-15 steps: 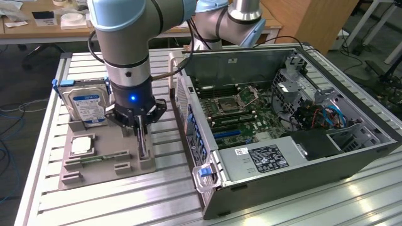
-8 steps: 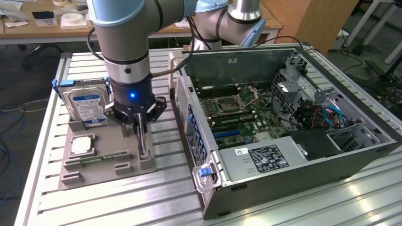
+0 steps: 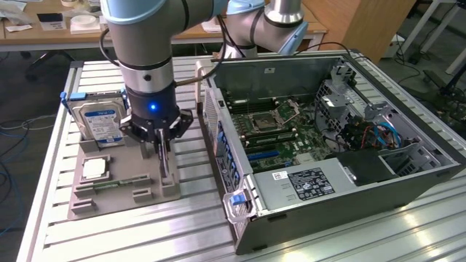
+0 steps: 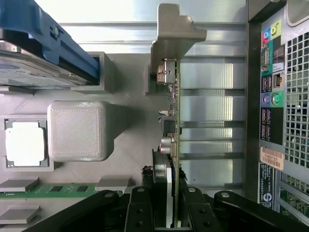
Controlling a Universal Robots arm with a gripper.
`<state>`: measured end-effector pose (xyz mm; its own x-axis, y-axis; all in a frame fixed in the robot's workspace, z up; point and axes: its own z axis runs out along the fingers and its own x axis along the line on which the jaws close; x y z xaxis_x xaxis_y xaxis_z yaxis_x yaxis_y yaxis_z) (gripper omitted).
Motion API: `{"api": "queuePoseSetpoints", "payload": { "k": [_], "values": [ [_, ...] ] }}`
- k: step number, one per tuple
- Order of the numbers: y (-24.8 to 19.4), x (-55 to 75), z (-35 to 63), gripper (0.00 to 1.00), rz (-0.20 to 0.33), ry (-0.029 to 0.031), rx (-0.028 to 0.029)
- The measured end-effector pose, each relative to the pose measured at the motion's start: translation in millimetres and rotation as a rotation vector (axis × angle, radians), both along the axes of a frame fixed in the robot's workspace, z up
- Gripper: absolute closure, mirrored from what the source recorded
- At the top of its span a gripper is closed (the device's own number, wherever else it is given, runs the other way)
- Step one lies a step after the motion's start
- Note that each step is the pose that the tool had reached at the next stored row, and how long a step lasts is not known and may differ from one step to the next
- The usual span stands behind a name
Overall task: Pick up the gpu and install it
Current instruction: 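Pick up the gpu and move the gpu toward the slot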
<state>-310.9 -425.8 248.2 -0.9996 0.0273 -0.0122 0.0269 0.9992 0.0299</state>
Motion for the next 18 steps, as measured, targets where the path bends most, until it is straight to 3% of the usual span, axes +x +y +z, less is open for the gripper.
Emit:
{"api": "queuePoseSetpoints", "payload": {
  "k": [18],
  "values": [
    [0.0,0.0,20.1,0.72,0.000,0.0000,0.0000]
  ]
}}
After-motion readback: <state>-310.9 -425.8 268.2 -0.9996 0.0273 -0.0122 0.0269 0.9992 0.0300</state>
